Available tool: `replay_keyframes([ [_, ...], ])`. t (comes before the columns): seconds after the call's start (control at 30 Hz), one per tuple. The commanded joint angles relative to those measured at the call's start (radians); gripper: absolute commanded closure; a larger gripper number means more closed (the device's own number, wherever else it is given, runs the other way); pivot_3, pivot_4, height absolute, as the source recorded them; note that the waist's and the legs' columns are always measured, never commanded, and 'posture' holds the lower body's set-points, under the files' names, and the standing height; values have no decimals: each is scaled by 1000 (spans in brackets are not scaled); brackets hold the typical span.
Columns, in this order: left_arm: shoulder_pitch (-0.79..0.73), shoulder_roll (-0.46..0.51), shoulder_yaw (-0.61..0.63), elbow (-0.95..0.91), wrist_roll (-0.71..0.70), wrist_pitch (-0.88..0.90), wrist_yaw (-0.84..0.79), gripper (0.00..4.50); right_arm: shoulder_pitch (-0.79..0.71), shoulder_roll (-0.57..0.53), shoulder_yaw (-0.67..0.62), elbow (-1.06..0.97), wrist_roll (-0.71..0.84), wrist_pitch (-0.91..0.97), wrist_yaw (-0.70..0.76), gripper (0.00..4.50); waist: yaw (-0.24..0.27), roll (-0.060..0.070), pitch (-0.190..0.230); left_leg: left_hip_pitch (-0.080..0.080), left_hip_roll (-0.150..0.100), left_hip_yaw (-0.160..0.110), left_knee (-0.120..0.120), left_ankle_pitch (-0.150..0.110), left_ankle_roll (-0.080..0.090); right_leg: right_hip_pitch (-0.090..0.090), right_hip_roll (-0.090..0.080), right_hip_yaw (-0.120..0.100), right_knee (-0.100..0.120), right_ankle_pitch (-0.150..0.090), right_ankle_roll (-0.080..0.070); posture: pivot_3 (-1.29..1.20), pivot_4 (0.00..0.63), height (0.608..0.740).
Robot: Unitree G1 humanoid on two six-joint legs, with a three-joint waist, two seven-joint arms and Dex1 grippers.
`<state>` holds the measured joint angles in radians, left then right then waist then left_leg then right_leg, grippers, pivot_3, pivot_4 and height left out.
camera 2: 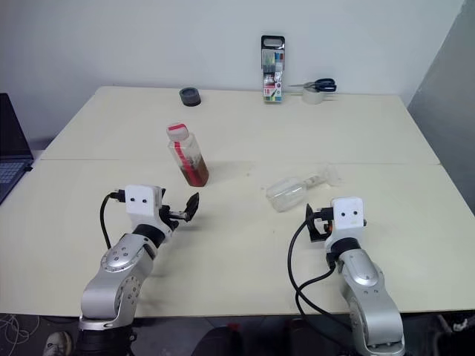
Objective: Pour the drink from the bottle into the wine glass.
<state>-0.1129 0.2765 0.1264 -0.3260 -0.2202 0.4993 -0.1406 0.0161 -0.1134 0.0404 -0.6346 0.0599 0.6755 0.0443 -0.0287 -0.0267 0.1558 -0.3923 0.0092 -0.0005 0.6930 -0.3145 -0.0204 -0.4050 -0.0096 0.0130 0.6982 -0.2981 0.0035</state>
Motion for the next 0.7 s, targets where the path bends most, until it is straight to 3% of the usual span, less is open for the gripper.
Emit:
replay_keyframes([
  [0.03,-6,-3,20,-49,1,-3,9,33,-25,-15,-12,-43,6,-4,16,0,0,0,0,0,0,0,0,0,0,0,0,0,0,0,0,0,150,740],
  [0.23,-39,2,25,-25,12,-13,18,33,-119,-67,-55,-50,81,21,107,0,0,0,0,0,0,0,0,0,0,0,0,0,0,0,0,0,150,740],
  [0.5,-112,3,18,26,29,-33,27,33,-380,-203,-123,-25,452,118,433,0,0,1,1,0,0,-1,0,0,1,0,1,-1,0,0,0,0,150,740],
  [0.7,-139,-10,18,44,35,-39,31,33,-512,-227,-93,28,574,155,488,0,0,1,1,-1,0,-2,0,0,1,0,0,-2,-1,0,0,0,150,740],
])
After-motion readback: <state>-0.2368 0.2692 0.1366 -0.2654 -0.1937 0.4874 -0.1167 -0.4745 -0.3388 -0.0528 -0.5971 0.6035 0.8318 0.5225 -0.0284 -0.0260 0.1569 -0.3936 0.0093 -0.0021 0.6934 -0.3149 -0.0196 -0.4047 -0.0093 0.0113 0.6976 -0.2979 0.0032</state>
